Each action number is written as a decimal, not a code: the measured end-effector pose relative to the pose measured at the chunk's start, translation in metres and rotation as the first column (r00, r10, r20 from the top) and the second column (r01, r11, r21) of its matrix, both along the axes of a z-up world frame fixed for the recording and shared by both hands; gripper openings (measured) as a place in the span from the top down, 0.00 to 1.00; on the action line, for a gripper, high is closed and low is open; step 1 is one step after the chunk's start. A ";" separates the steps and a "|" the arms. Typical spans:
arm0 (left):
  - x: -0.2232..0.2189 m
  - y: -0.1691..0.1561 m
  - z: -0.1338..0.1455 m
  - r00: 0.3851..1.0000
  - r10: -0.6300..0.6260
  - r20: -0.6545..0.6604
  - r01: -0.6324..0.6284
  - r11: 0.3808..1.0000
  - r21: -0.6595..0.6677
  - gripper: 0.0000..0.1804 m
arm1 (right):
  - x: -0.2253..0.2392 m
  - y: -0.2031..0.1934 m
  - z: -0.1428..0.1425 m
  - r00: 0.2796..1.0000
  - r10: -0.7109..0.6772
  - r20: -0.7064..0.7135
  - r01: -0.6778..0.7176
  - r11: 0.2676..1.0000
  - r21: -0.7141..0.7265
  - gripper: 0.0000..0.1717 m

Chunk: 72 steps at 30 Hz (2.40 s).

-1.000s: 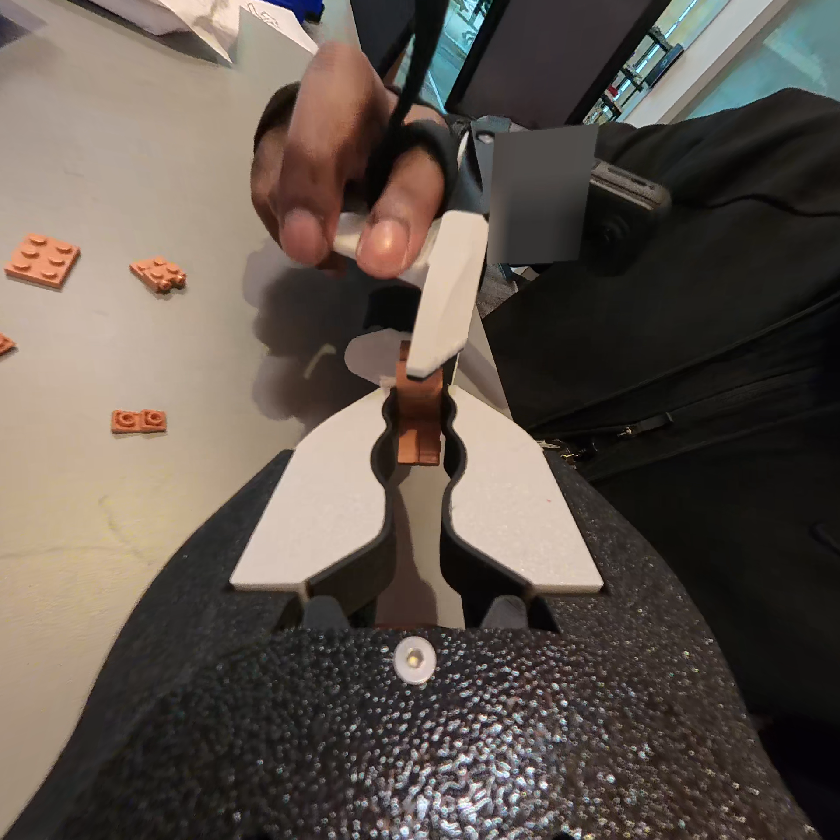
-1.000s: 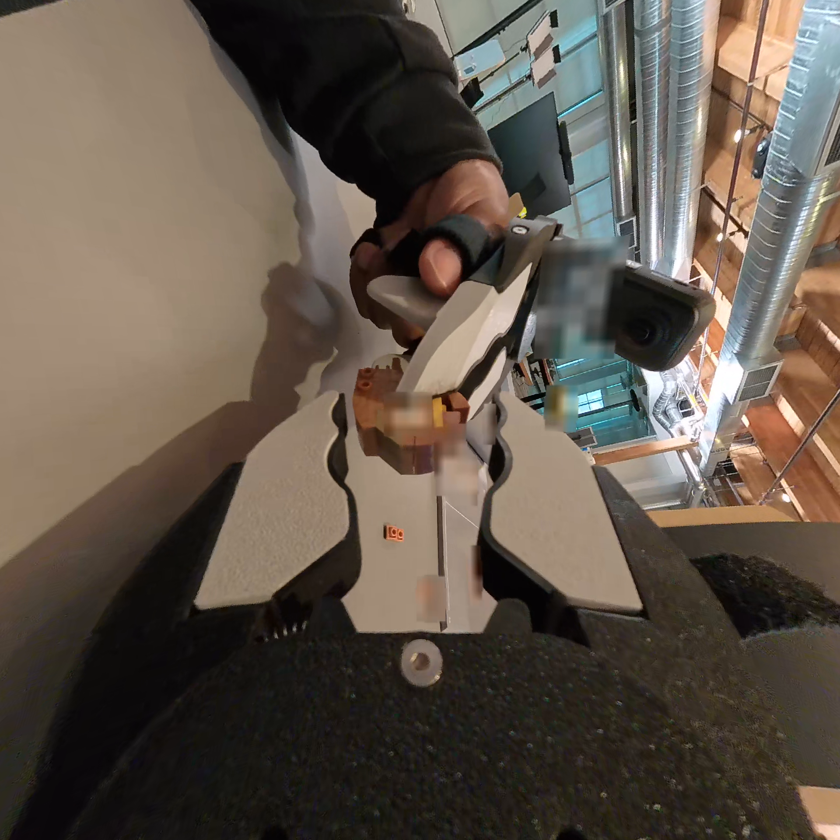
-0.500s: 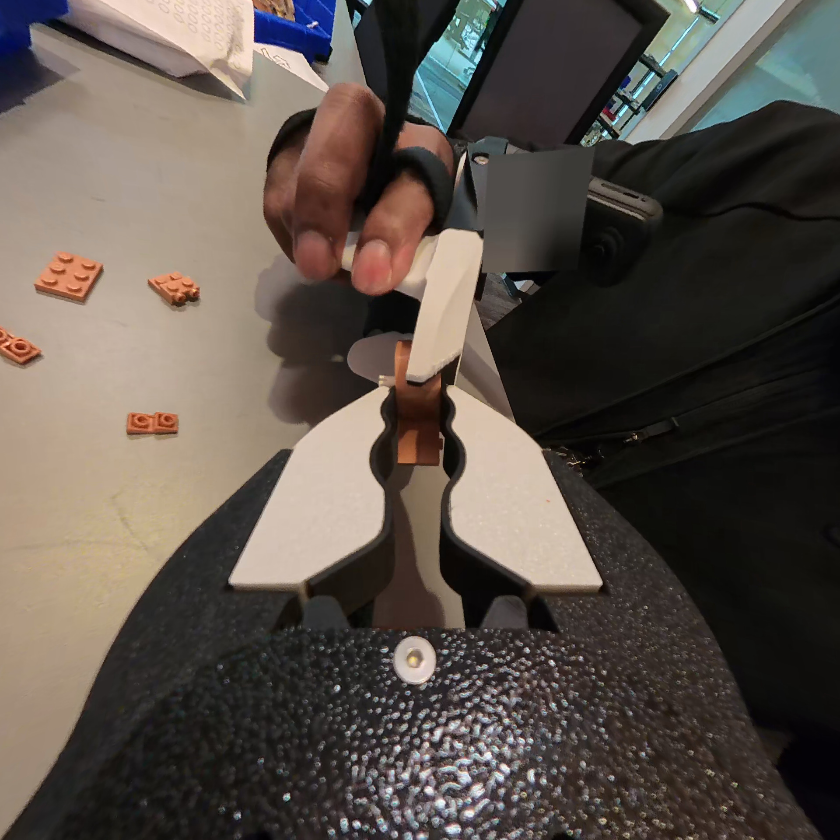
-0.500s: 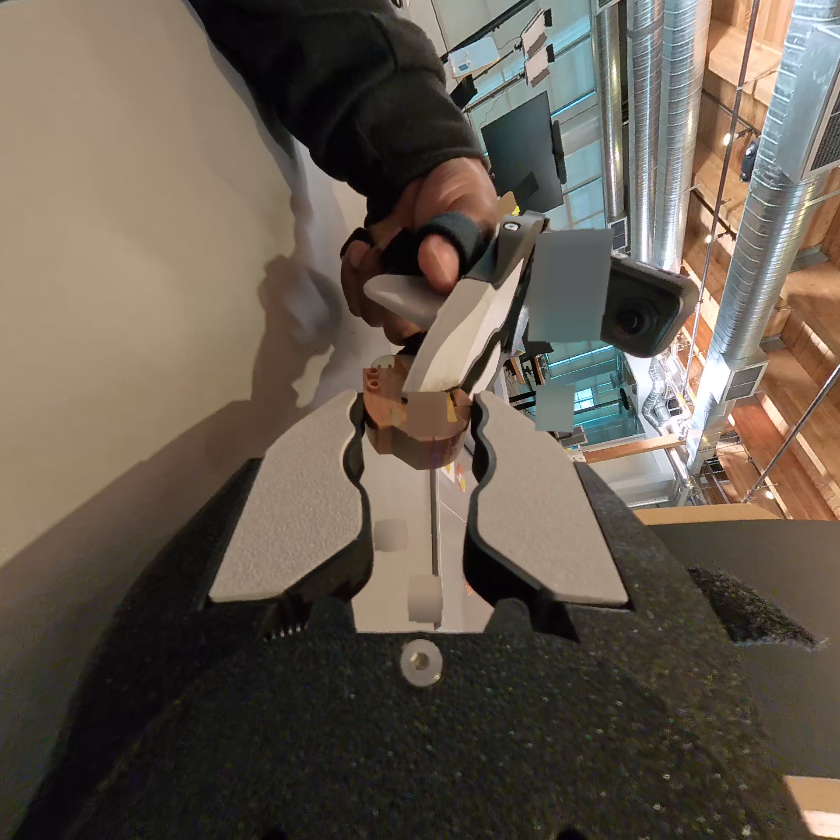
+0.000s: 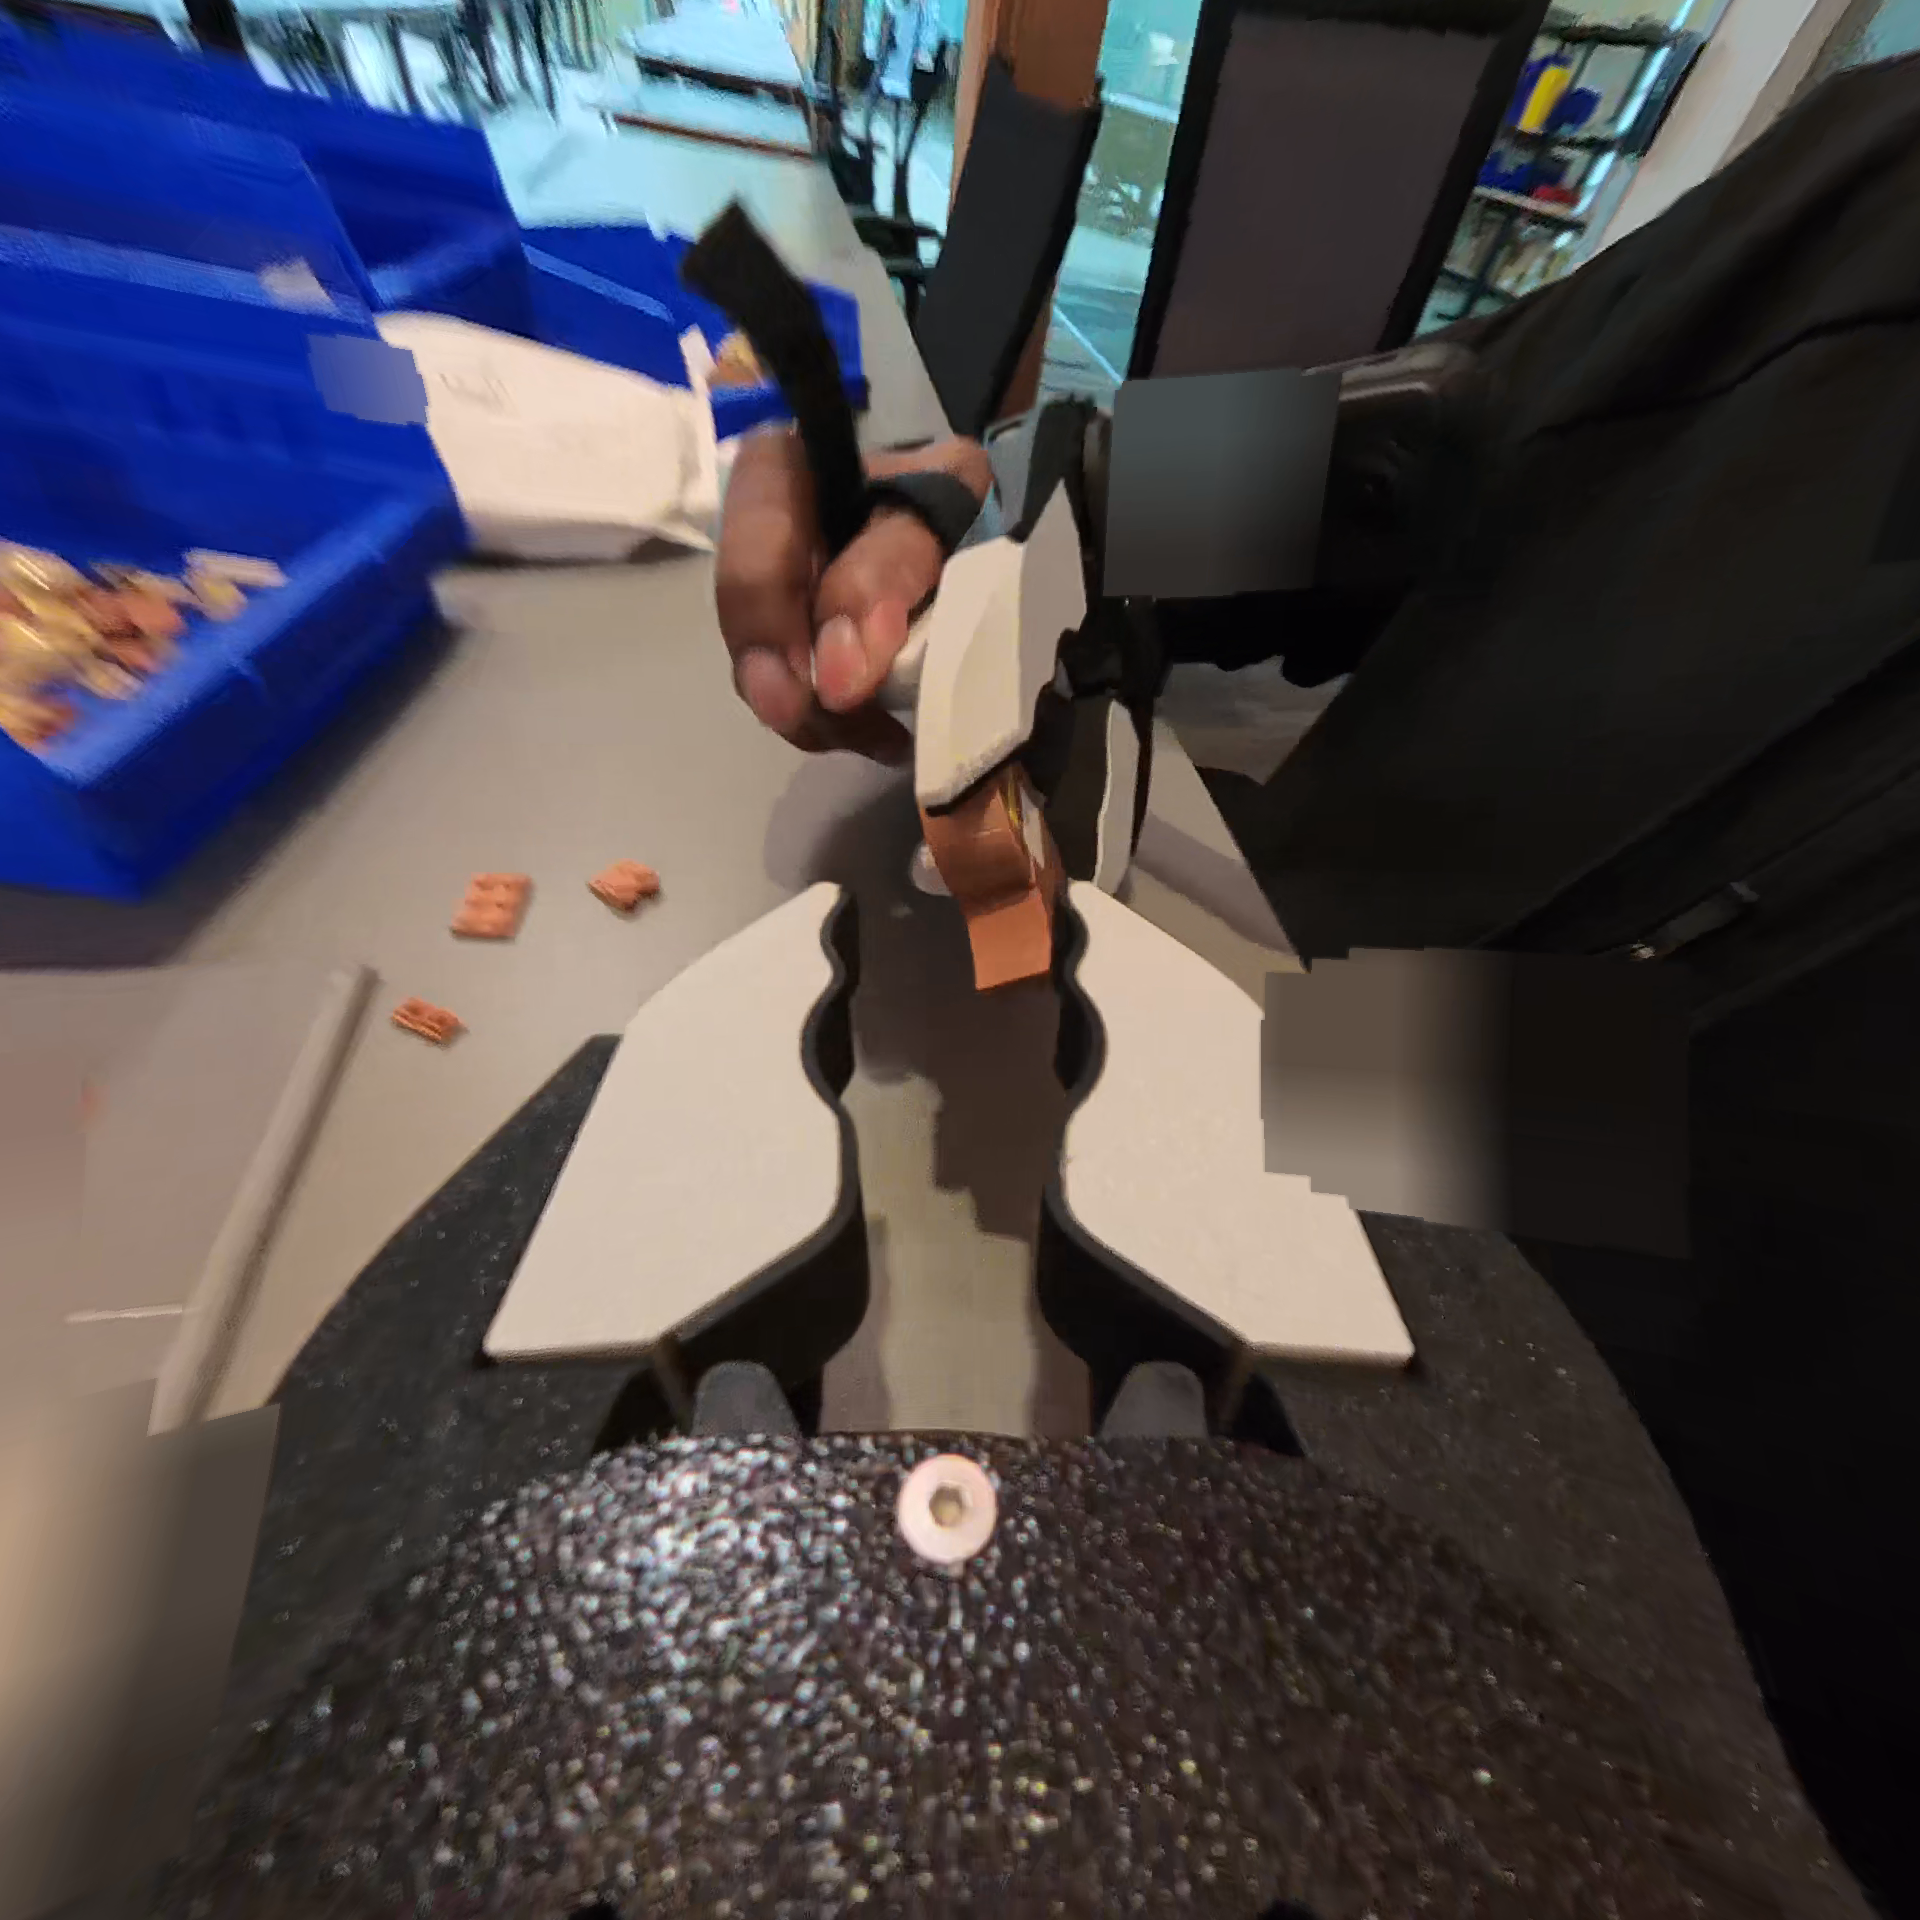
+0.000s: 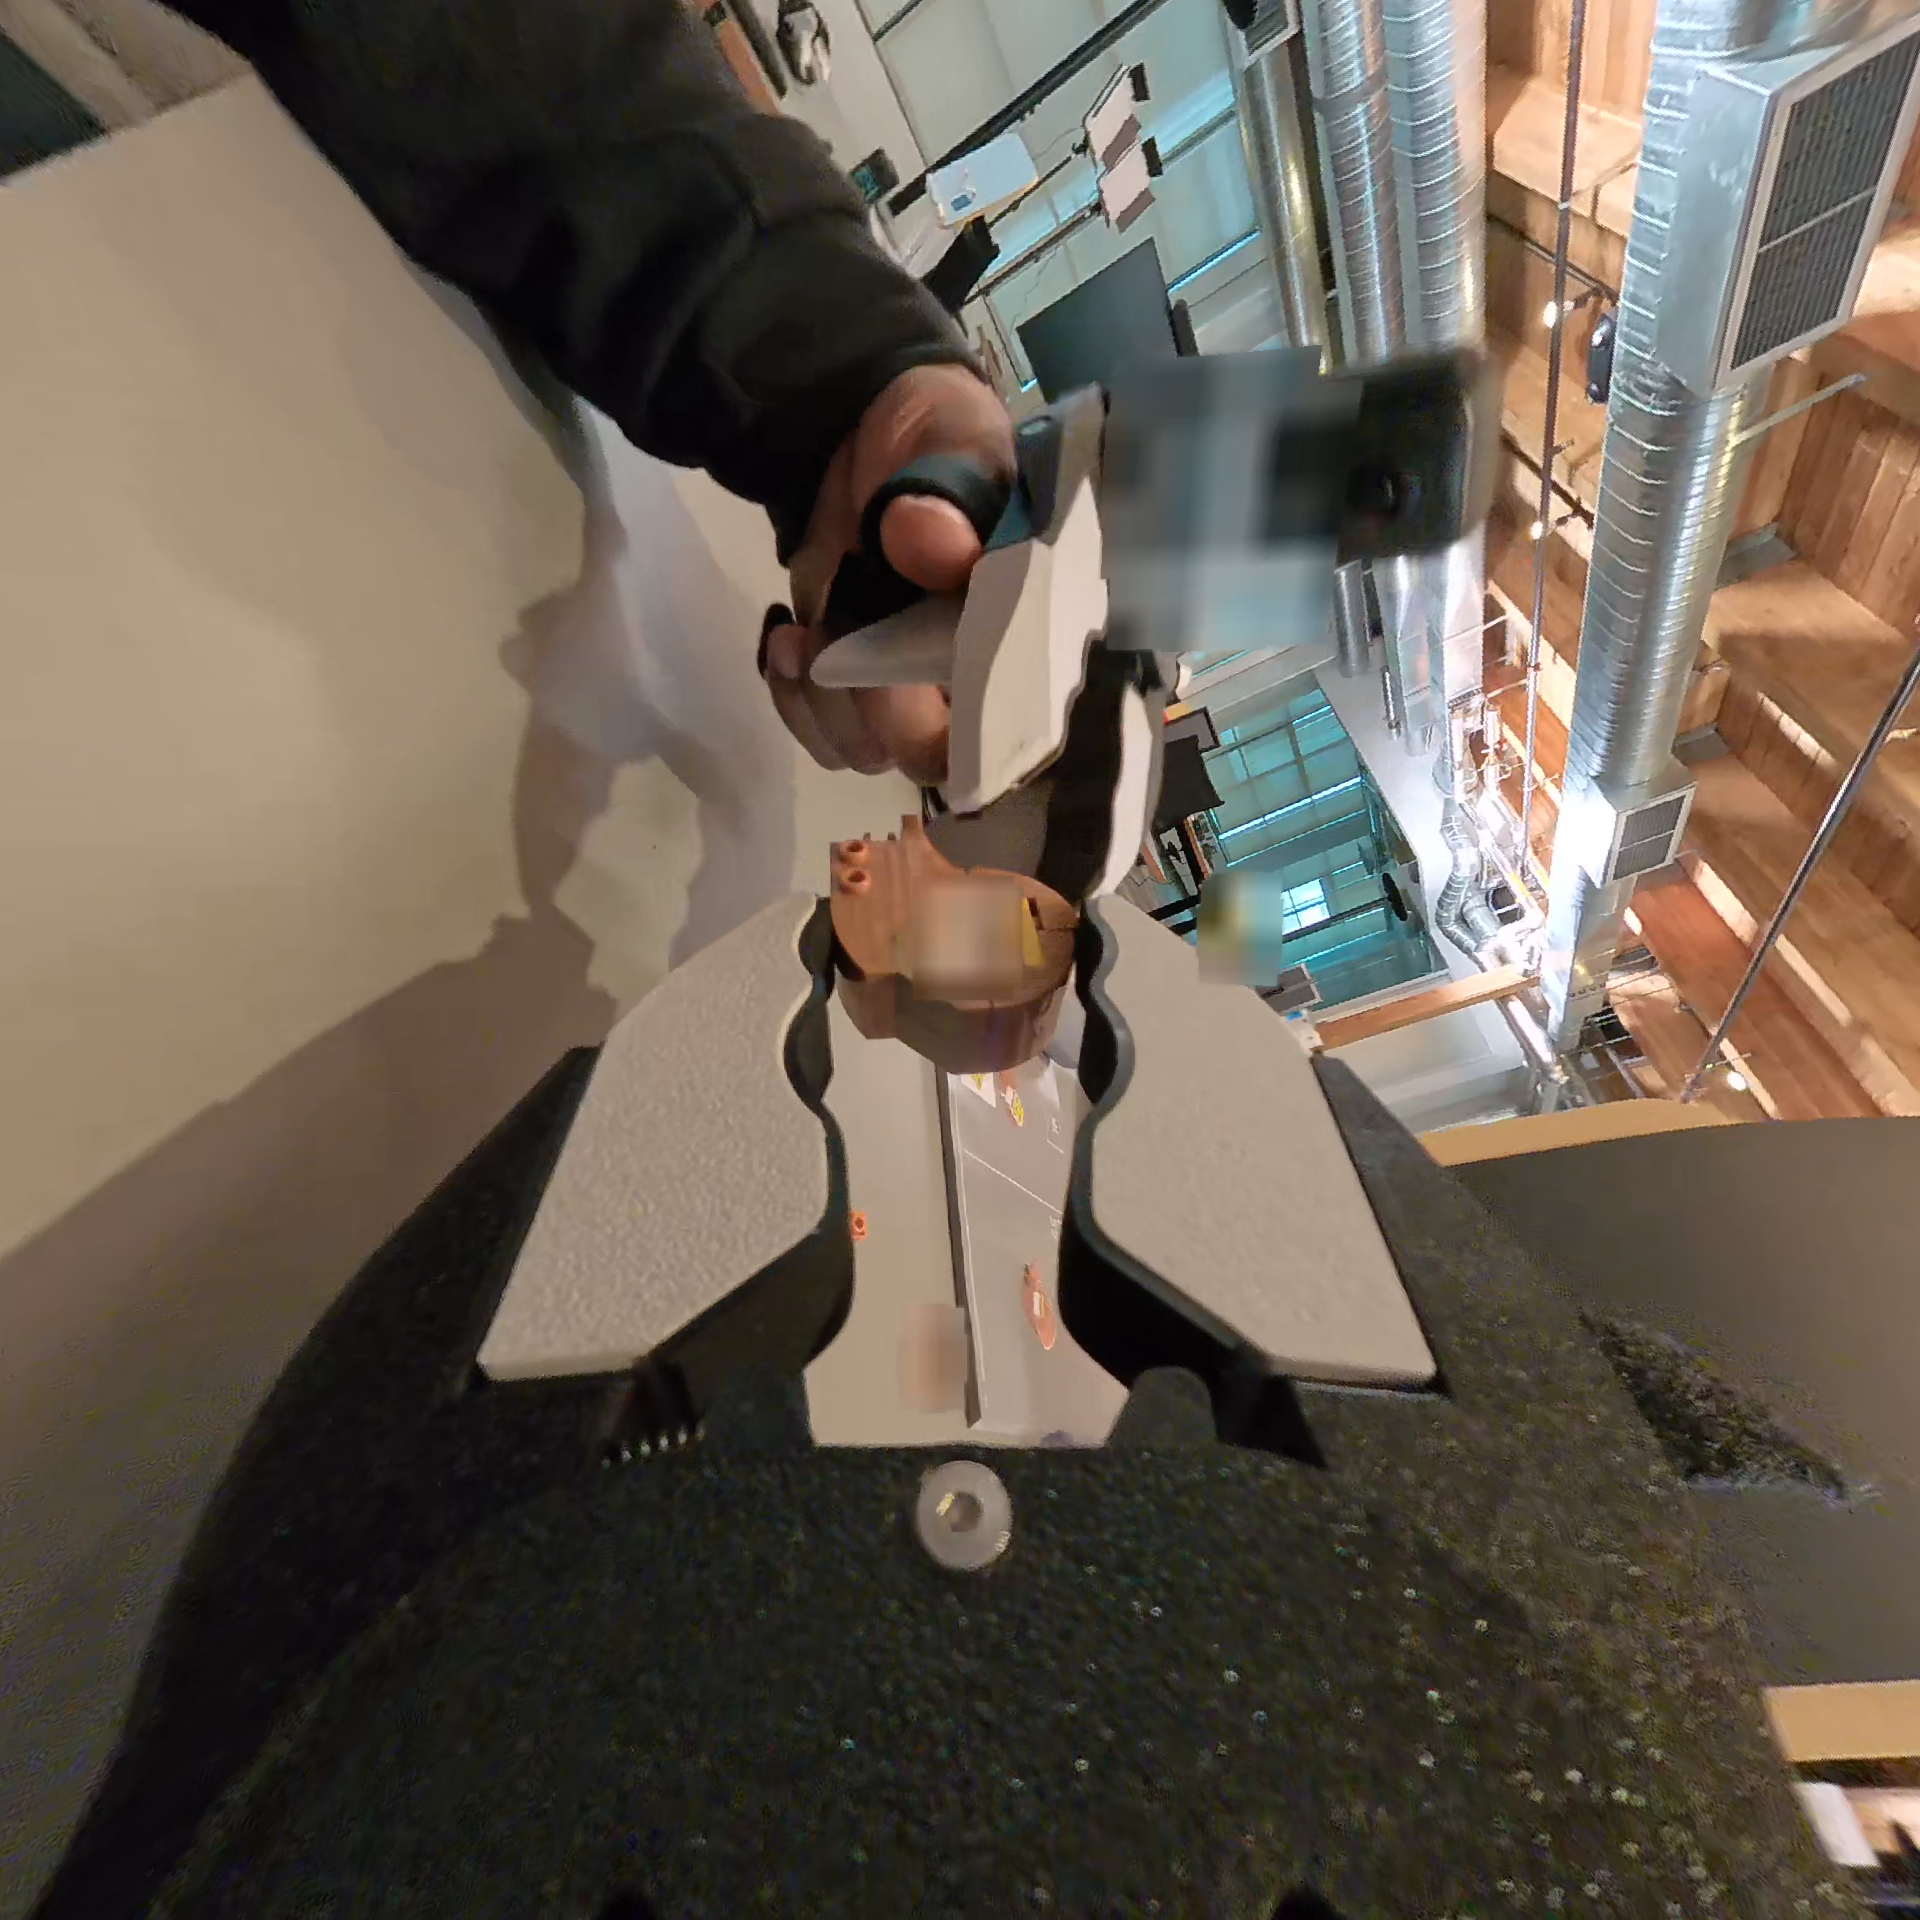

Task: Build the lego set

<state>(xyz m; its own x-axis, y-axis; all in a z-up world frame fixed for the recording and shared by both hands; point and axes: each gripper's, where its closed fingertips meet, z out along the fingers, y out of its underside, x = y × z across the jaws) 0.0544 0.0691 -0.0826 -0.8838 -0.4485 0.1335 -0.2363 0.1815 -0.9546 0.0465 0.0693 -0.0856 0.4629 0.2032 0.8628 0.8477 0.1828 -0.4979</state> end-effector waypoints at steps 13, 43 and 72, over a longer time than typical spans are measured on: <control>0.002 -0.009 0.022 0.966 0.050 0.254 -0.055 0.998 0.015 0.91 | -0.011 -0.008 0.022 0.994 0.043 -0.103 -0.040 0.999 0.032 0.74; -0.019 -0.035 0.035 0.567 -0.156 0.808 -0.259 0.898 0.355 0.77 | -0.020 -0.026 0.049 0.934 0.190 -0.303 -0.171 0.981 0.086 0.74; -0.030 -0.037 0.029 0.661 -0.154 0.734 -0.109 0.949 0.297 0.80 | -0.022 -0.022 0.041 0.939 0.161 -0.302 -0.157 0.987 0.040 0.74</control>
